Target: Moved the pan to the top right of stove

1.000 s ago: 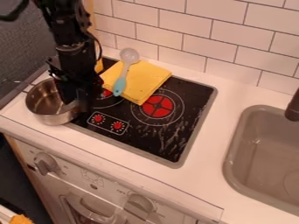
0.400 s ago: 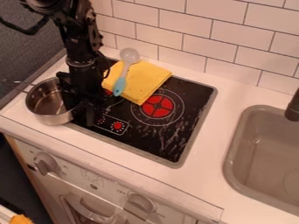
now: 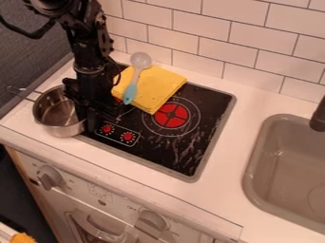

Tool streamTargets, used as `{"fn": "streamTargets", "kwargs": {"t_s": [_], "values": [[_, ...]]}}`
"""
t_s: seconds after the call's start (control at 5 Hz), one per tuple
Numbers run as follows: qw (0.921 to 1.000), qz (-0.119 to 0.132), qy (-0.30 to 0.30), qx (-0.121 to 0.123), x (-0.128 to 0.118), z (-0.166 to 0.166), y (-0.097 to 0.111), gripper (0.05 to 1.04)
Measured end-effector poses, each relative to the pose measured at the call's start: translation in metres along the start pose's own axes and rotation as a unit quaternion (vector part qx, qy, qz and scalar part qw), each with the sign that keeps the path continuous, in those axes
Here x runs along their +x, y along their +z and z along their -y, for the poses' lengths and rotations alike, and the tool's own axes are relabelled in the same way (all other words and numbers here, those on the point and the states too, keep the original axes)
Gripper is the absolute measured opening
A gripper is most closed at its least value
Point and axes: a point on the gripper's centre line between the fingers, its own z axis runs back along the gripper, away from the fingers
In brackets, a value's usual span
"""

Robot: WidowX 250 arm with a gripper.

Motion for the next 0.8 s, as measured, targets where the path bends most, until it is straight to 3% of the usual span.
{"fn": "streamTargets", "kwargs": {"t_s": [0.2, 0.4, 0.6, 0.8], "values": [[1.0, 0.005, 0.001, -0.005, -0.001, 0.003, 0.002, 0.082], [0.9995, 0.009, 0.024, -0.016, -0.012, 0.01, 0.021, 0.081], [0.998, 0.061, 0.016, 0.0, -0.012, 0.034, 0.07, 0.078], [0.9929, 0.098, -0.066, -0.015, 0.01, 0.078, 0.09, 0.078]]}}
